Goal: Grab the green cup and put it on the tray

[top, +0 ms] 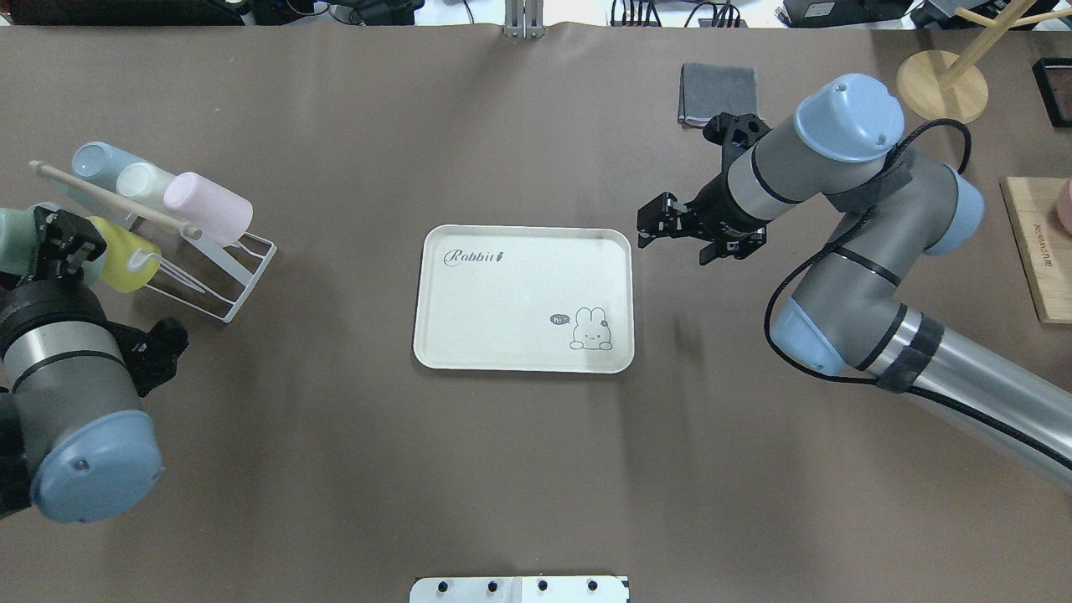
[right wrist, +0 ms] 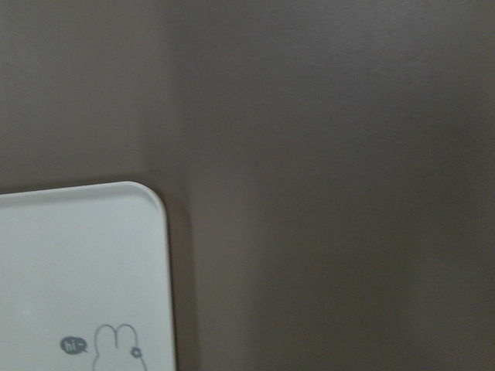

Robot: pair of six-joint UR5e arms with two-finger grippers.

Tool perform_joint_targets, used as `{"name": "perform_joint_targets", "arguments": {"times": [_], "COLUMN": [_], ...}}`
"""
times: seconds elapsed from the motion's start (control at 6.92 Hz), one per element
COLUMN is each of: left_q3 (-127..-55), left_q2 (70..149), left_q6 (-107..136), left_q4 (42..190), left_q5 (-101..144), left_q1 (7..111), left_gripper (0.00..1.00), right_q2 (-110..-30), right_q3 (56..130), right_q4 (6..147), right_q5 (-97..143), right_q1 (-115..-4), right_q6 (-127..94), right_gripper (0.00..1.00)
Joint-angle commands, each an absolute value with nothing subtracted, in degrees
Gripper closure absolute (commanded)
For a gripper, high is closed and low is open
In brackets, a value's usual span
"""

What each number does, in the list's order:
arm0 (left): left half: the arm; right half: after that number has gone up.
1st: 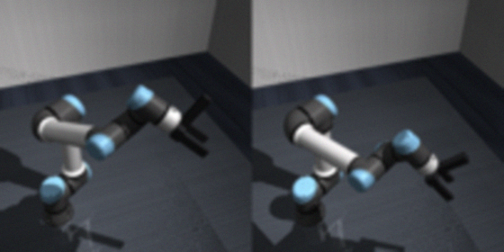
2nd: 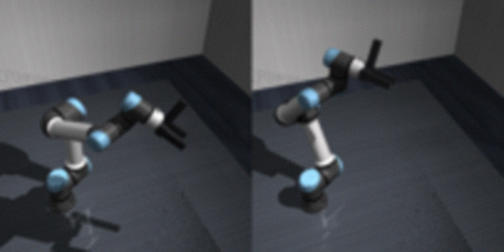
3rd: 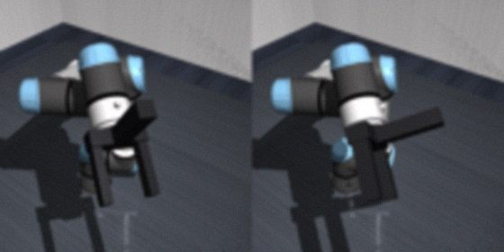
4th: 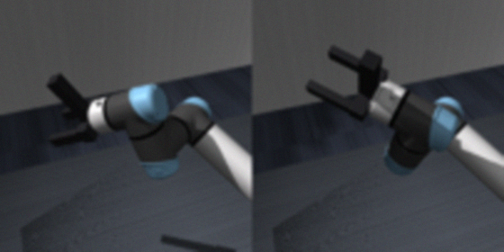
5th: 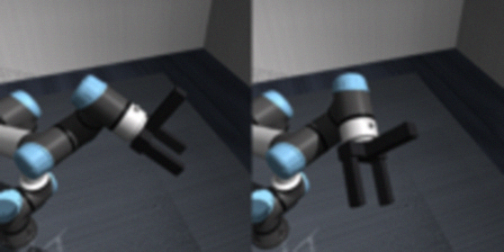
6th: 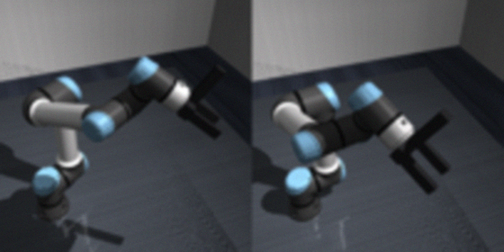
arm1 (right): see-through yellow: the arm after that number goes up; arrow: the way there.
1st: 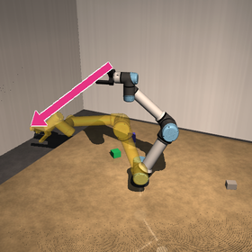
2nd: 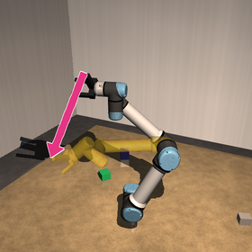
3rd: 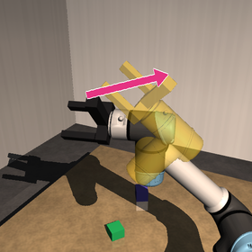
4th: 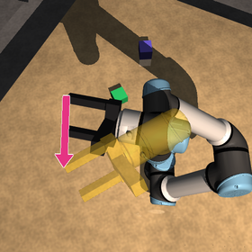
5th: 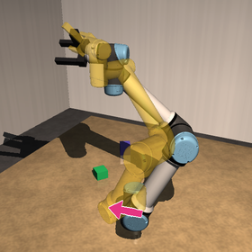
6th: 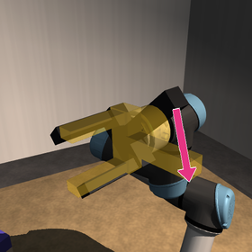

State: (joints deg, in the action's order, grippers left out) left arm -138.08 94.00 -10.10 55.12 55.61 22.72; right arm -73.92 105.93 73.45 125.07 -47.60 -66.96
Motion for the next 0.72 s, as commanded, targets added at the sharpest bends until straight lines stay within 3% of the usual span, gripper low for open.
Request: {"name": "perform_joint_targets", "arguments": {"times": [0.0,0.29,0.58], "left_q3": [-137.9,-134.4,-124.1], "left_q2": [94.2,95.4,100.5], "left_q6": [15.9,39.9,51.7], "left_q4": [70.4,84.6,102.5], "left_q5": [66.0,70.1,69.7], "left_q1": [23.6,23.2,22.4], "left_gripper": [0.88,0.88,0.88], "right_q2": [-83.1,-89.1,-93.8], "right_q3": [114.7,116.1,115.4], "right_q4": [81.0,83.5,83.7], "right_q5": [126.4,126.9,126.8], "right_q1": [-53.4,-58.9,-64.9], "right_q6": [-51.4,-36.9,-24.6], "right_gripper": [0.0,0.0,0.0]}}
